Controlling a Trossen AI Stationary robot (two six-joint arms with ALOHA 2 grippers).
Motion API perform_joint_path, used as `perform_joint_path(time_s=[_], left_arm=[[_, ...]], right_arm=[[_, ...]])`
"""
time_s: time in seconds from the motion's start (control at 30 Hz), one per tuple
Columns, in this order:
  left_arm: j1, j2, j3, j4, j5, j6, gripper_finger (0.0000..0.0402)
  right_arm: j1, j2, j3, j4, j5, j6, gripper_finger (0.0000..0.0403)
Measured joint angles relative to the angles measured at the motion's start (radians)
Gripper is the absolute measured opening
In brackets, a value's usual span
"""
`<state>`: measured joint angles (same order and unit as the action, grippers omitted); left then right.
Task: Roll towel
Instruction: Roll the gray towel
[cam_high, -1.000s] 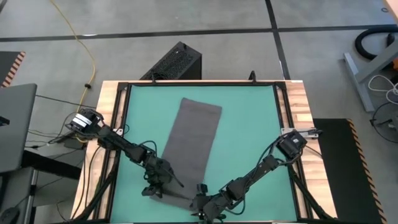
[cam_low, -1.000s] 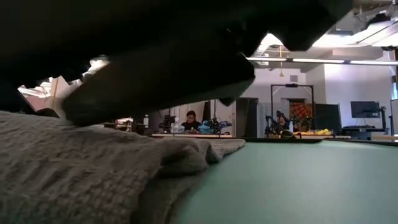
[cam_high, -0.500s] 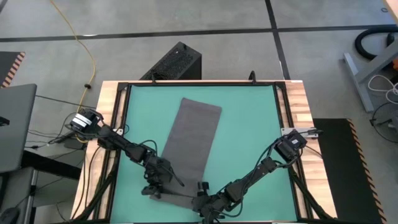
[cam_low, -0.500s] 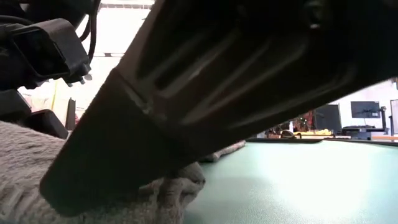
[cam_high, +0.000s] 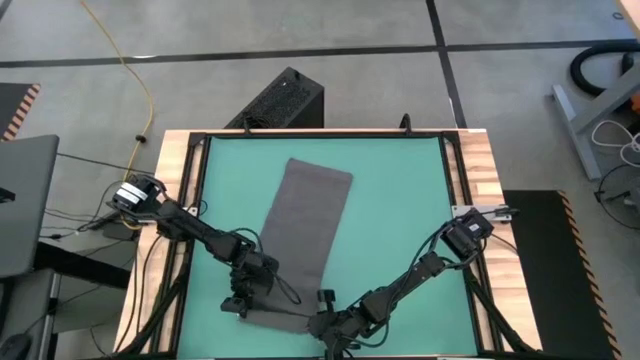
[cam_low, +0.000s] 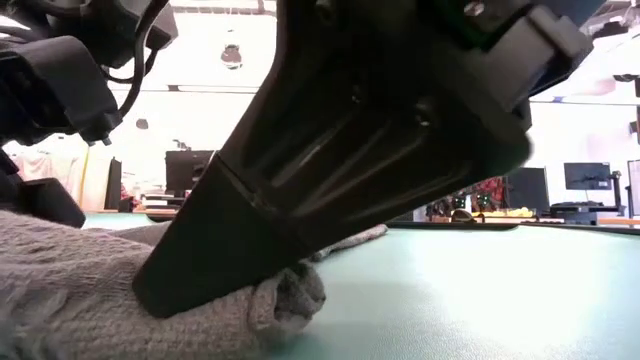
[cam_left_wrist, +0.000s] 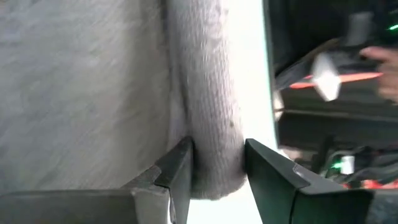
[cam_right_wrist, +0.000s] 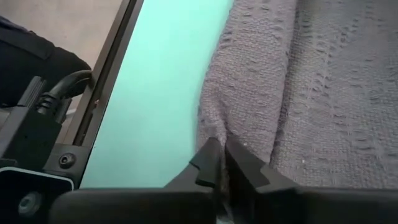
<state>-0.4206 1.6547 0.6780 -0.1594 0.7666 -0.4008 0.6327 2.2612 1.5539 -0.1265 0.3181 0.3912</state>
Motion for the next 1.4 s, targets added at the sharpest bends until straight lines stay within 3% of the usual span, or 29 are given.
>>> perform_joint_path(time_s=[0.07,0.23,0.4,0.57,0.83,1.13,1.3,1.4], left_arm=[[0.000,-0.026,0.015,-0.091,-0.047,0.040,0.0129],[-0.004,-0.161,0.039,-0.246,-0.201,0.121,0.0124],[-0.046,-0.325,0.044,-0.236,-0.357,0.163,0.0121],[-0.166,-0.393,0.045,-0.139,-0.509,0.204,0.0121],[-0.283,-0.381,0.045,-0.025,-0.626,0.224,0.0121],[-0.400,-0.218,0.046,0.062,-0.794,0.222,0.0121],[-0.424,-0.172,0.045,0.061,-0.918,0.205,0.0121],[-0.428,-0.172,0.046,0.050,-0.930,0.207,0.0121]], right_arm=[[0.000,0.000,0.000,0.001,-0.008,0.000,0.0019],[0.000,0.002,-0.003,0.043,-0.048,0.001,0.0017],[-0.014,0.003,-0.005,0.115,-0.097,0.044,0.0018],[-0.037,0.005,-0.007,0.187,-0.152,0.102,0.0018],[-0.070,0.005,-0.014,0.329,-0.252,0.205,0.0018],[-0.079,0.005,-0.139,0.541,-0.246,0.427,0.0018],[-0.079,0.003,-0.153,0.587,-0.242,0.447,0.0018],[-0.079,0.003,-0.153,0.585,-0.236,0.450,0.0018]])
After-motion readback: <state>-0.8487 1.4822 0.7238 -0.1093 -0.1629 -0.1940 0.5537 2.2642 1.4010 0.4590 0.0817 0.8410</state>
